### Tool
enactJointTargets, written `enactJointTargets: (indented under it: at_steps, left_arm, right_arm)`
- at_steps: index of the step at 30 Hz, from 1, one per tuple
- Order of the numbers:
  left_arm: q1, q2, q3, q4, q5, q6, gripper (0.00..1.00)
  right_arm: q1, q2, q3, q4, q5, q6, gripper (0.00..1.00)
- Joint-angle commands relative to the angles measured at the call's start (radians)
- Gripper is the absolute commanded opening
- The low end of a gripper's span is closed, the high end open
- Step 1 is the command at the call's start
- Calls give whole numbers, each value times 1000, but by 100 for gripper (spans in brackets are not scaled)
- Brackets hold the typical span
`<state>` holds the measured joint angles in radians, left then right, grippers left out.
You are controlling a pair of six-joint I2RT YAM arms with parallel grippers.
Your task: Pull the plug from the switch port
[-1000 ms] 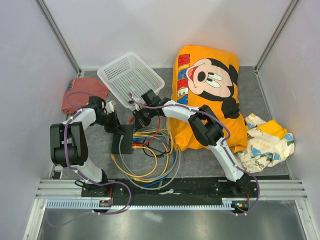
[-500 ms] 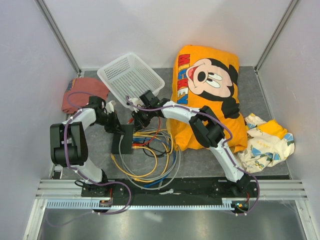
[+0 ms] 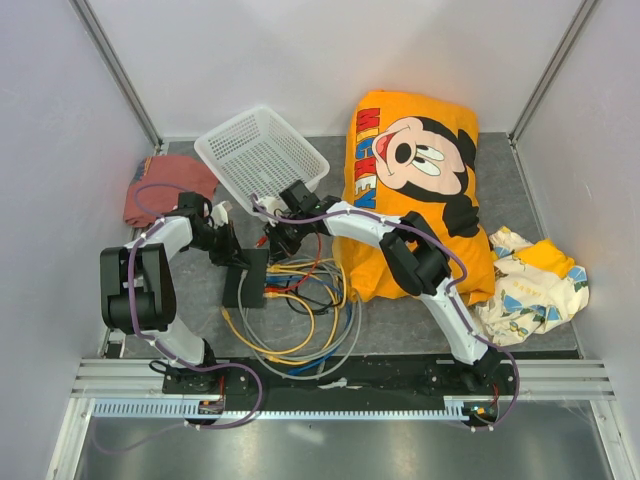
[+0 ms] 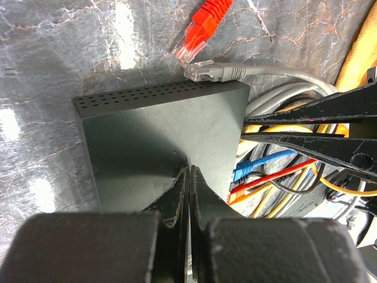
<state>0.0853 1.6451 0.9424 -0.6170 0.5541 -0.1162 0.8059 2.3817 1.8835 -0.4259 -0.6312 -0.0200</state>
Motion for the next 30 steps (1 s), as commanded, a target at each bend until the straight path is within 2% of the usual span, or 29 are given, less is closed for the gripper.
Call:
enactJointTargets:
  at_steps: [1, 10, 14, 15, 21, 30]
  left_arm:
    - [1, 22, -10, 37, -82, 6, 1]
    - [1, 7, -13, 39, -85, 7, 2]
    - [1, -4, -14, 36, -85, 7, 1]
    - [1, -4, -14, 37, -83, 7, 2]
    - [1, 7, -10, 36, -82, 7, 2]
    - [1, 15, 1, 17, -89, 15, 1]
  right_arm:
    - [-11, -1, -119, -248, 65, -58, 0]
    - [-14, 16, -67, -235, 71, -23, 1]
    - [-25, 27, -52, -220, 32, 14, 19]
    - [-28, 33, -49, -220, 15, 17, 31]
    - [-50, 82, -46, -220, -70, 75, 44]
    - [-93, 123, -47, -131, -243, 173, 45]
